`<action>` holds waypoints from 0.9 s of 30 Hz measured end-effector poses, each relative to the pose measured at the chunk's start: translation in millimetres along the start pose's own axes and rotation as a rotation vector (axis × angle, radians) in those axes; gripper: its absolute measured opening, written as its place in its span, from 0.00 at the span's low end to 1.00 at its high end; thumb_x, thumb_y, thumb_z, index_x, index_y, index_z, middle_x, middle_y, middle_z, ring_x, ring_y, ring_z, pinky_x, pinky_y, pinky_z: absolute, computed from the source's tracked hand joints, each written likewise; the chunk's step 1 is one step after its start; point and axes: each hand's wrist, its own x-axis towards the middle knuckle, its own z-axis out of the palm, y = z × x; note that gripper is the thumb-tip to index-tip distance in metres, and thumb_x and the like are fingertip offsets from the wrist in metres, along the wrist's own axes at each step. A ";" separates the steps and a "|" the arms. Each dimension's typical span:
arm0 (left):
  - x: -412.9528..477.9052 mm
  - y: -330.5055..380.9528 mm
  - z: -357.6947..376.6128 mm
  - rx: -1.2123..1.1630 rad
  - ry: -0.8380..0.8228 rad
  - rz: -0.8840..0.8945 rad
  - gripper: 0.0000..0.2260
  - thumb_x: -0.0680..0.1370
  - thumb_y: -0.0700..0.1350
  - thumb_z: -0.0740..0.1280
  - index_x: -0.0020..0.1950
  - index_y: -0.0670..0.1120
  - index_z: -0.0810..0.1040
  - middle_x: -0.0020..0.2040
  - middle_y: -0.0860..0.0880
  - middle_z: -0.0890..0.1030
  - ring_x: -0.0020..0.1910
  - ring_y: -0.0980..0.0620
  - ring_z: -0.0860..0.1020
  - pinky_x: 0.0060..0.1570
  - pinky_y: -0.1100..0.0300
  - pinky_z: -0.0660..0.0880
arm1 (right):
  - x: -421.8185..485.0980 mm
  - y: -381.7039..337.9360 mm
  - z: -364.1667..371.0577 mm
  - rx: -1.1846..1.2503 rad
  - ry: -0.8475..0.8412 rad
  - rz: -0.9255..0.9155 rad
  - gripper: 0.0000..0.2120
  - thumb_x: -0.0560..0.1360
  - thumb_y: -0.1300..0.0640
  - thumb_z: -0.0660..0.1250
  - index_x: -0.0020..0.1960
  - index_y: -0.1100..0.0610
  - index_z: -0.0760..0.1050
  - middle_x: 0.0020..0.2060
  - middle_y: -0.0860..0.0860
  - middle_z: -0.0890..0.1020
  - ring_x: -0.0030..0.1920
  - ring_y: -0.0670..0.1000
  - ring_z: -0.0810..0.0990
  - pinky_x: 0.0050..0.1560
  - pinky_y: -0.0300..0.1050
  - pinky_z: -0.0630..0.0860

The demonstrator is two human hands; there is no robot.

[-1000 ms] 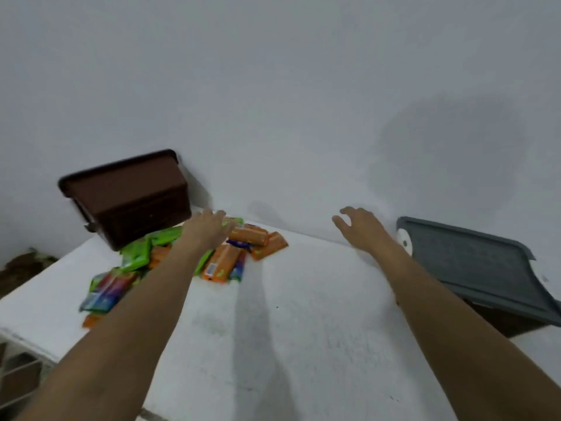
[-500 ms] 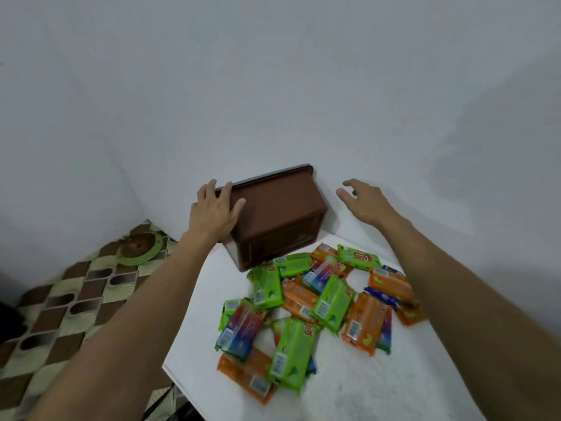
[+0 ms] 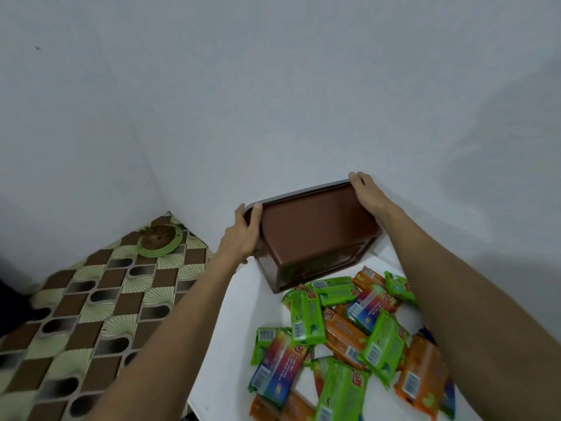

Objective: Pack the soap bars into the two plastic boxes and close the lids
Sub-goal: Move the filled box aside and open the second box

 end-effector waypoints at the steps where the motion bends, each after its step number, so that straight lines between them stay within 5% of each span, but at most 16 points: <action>1: -0.3 1.4 -0.1 -0.051 -0.017 -0.017 0.34 0.76 0.72 0.46 0.77 0.57 0.53 0.67 0.40 0.73 0.57 0.39 0.76 0.30 0.61 0.71 | 1.4 0.3 1.6 0.036 0.007 0.016 0.32 0.80 0.36 0.51 0.78 0.52 0.55 0.76 0.51 0.60 0.75 0.54 0.61 0.74 0.51 0.59; 4: -3.1 4.9 -1.5 -0.181 -0.044 -0.020 0.38 0.72 0.75 0.46 0.76 0.57 0.54 0.65 0.38 0.74 0.57 0.38 0.77 0.39 0.53 0.80 | -1.7 -0.1 0.2 0.110 0.018 0.066 0.32 0.77 0.33 0.52 0.73 0.53 0.61 0.71 0.52 0.66 0.71 0.55 0.66 0.72 0.54 0.62; 6: -6.7 4.2 -3.8 -0.238 -0.056 -0.003 0.43 0.67 0.80 0.44 0.75 0.57 0.57 0.66 0.41 0.74 0.62 0.39 0.75 0.57 0.44 0.76 | -9.4 0.4 -3.6 0.143 0.039 0.099 0.32 0.74 0.29 0.53 0.68 0.51 0.63 0.66 0.51 0.70 0.65 0.54 0.69 0.68 0.55 0.66; 8: -6.7 -2.0 -4.0 -0.315 -0.050 0.004 0.46 0.62 0.83 0.44 0.72 0.58 0.62 0.67 0.47 0.74 0.66 0.41 0.73 0.66 0.41 0.69 | -17.7 3.8 -8.3 0.182 0.055 0.117 0.34 0.69 0.25 0.52 0.65 0.48 0.64 0.56 0.48 0.71 0.55 0.51 0.71 0.54 0.49 0.71; 10: -9.8 -4.0 -5.2 -0.394 -0.047 0.010 0.38 0.66 0.81 0.46 0.64 0.59 0.70 0.62 0.51 0.77 0.63 0.45 0.75 0.65 0.44 0.69 | -29.6 6.1 -13.2 0.236 0.066 0.136 0.36 0.66 0.23 0.52 0.64 0.45 0.64 0.45 0.43 0.69 0.41 0.45 0.69 0.36 0.43 0.65; 12: -21.1 2.0 -7.8 -0.497 -0.051 -0.001 0.28 0.74 0.71 0.53 0.59 0.52 0.74 0.56 0.51 0.78 0.57 0.49 0.76 0.61 0.51 0.71 | -48.3 7.7 -20.5 0.290 0.049 0.172 0.29 0.72 0.27 0.52 0.63 0.45 0.66 0.40 0.43 0.69 0.36 0.44 0.67 0.32 0.43 0.62; 16: -49.6 12.9 -8.0 -0.682 -0.048 0.047 0.10 0.81 0.49 0.57 0.47 0.48 0.76 0.43 0.51 0.70 0.45 0.50 0.70 0.49 0.56 0.69 | -86.1 16.9 -45.7 0.376 0.018 0.206 0.26 0.75 0.31 0.55 0.62 0.45 0.75 0.52 0.50 0.75 0.50 0.51 0.76 0.43 0.47 0.73; 18: -64.6 13.8 -5.6 -0.702 -0.065 0.077 0.13 0.79 0.40 0.57 0.60 0.41 0.77 0.50 0.48 0.73 0.46 0.52 0.72 0.47 0.60 0.70 | -108.9 19.2 -57.6 0.363 0.026 0.207 0.21 0.76 0.34 0.59 0.61 0.46 0.76 0.52 0.49 0.74 0.50 0.51 0.76 0.42 0.46 0.73; 20: -82.0 15.7 -3.3 -0.654 -0.091 0.091 0.25 0.74 0.33 0.57 0.72 0.41 0.68 0.64 0.46 0.72 0.58 0.50 0.73 0.50 0.61 0.71 | -129.6 24.4 -68.8 0.326 0.059 0.167 0.15 0.77 0.40 0.63 0.58 0.46 0.76 0.54 0.48 0.76 0.49 0.50 0.77 0.46 0.46 0.75; 23: -111.7 23.6 7.0 -0.540 -0.099 0.121 0.33 0.72 0.31 0.60 0.77 0.44 0.62 0.74 0.47 0.66 0.63 0.48 0.71 0.44 0.63 0.73 | -160.7 42.0 -87.8 0.153 0.115 -0.012 0.18 0.77 0.47 0.67 0.66 0.49 0.75 0.67 0.48 0.74 0.63 0.50 0.75 0.63 0.48 0.73; 27: -164.6 39.5 32.4 -0.315 -0.108 0.245 0.24 0.78 0.37 0.61 0.75 0.45 0.64 0.76 0.45 0.64 0.62 0.48 0.70 0.40 0.67 0.72 | -224.6 74.3 -116.4 -0.170 0.155 -0.122 0.25 0.78 0.46 0.65 0.74 0.48 0.66 0.74 0.49 0.66 0.73 0.54 0.66 0.71 0.51 0.65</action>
